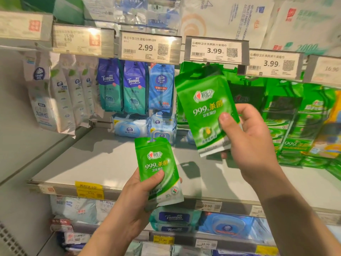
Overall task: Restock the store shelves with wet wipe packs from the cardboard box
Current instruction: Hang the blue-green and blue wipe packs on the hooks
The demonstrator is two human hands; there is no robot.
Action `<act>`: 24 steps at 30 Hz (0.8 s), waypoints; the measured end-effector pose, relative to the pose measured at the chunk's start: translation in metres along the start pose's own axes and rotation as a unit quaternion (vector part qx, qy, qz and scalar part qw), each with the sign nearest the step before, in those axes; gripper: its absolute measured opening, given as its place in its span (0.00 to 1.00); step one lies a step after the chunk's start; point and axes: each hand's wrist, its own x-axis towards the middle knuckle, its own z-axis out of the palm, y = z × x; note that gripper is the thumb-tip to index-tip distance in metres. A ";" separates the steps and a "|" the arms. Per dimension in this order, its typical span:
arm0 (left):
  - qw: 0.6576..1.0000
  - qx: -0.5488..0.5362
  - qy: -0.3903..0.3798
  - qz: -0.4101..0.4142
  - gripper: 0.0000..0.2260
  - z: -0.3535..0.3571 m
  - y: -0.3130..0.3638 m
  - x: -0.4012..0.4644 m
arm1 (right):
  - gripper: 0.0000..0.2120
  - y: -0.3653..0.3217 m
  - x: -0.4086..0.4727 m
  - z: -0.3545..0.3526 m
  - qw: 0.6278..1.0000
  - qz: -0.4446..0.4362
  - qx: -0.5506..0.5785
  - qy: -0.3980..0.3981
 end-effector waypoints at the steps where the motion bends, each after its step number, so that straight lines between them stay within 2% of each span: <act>1: 1.000 0.001 -0.003 -0.001 0.17 0.001 0.001 -0.001 | 0.12 -0.002 0.003 0.002 1.000 -0.006 0.007 0.007; 6: 1.000 0.003 -0.007 -0.003 0.15 0.002 0.003 -0.005 | 0.02 -0.008 0.008 0.009 0.999 -0.023 0.043 0.013; 8: 1.000 0.000 -0.003 -0.002 0.14 0.002 0.004 -0.007 | 0.00 -0.009 0.007 0.011 0.998 -0.035 0.054 0.015; 12: 1.000 -0.004 0.002 -0.008 0.15 -0.003 0.003 -0.010 | 0.03 -0.005 0.005 0.014 0.995 -0.082 0.040 0.029; 16: 1.000 -0.011 0.004 -0.016 0.15 -0.004 0.002 -0.011 | 0.02 -0.001 0.009 0.013 0.995 -0.048 0.062 0.063; 20: 1.000 -0.010 0.006 -0.016 0.14 -0.003 0.002 -0.010 | 0.04 0.005 0.012 0.015 0.997 -0.014 0.051 0.057; 24: 1.000 -0.002 0.012 -0.019 0.15 -0.001 0.001 -0.010 | 0.14 0.012 0.014 0.019 0.997 0.014 0.019 0.073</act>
